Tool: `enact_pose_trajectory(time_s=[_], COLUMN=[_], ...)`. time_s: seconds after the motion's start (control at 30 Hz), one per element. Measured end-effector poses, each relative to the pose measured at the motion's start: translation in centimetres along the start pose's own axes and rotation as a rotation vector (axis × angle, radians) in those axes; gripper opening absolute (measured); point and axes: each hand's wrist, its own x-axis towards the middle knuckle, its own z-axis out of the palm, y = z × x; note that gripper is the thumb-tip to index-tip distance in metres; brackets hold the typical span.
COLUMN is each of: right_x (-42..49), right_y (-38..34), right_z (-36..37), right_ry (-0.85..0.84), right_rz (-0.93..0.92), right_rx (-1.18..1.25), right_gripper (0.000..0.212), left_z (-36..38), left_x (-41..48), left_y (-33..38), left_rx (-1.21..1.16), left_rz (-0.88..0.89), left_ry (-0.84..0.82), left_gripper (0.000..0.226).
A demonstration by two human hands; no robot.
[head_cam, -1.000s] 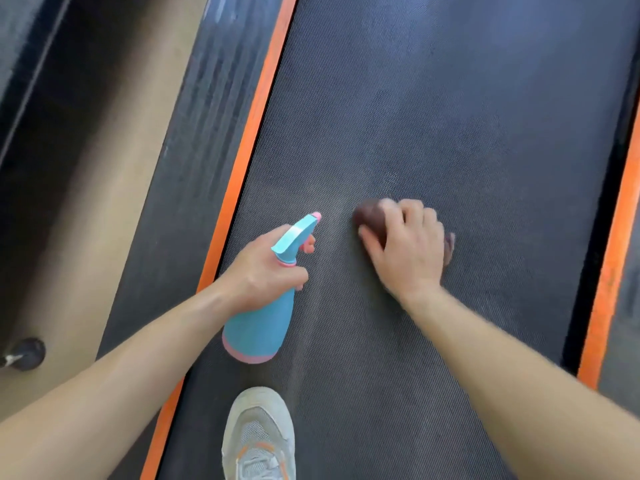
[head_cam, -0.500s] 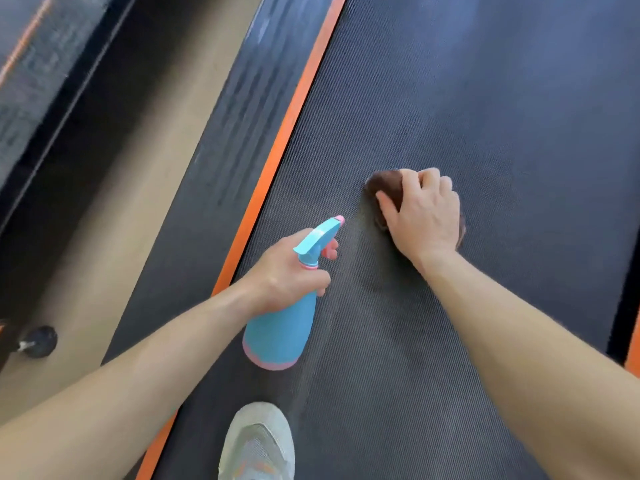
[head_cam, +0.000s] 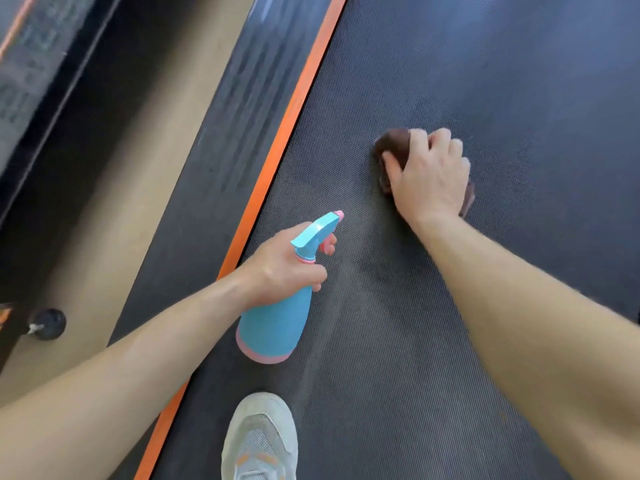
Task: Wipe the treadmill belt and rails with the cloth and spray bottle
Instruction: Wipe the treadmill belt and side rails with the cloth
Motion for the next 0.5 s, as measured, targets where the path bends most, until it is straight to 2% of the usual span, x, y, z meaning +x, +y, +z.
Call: enact_pose_trajectory(time_s=[0.1,0.2,0.27,0.33,0.4,0.5], right_x=[-5.3,-14.4,-15.7,-13.1,-9.6,-4.7], right_y=[-0.4,-0.6,-0.3,-0.2,-1.0,-3.4], right_z=[-0.1,-0.2,0.0,0.3,0.7,1.3], right_ry=[0.014,-0.037,-0.05,-0.027,0.016,0.045], right_rz=[-0.061,-0.247,-0.382,-0.456,-0.382,-0.115], right_rx=[-0.005,-0.003,-0.001,-0.01,-0.022,0.0], right_gripper=[0.048,0.041,0.039,0.04,0.04,0.041], left_z=[-0.3,-0.7,-1.0,-1.3,-1.4,-1.4], left_x=[0.1,0.0,-0.2,-0.2,-0.4,-0.7], left_y=[0.1,0.7,0.9,1.0,0.8,0.2], left_rx=[0.013,0.028,0.021,0.015,-0.004,-0.024], left_rz=[-0.002,-0.007,-0.015,-0.026,-0.042,-0.044], left_ry=[0.015,0.026,0.044,0.071,0.086,0.094], left_gripper=[0.038,0.037,0.036,0.033,0.032,0.038])
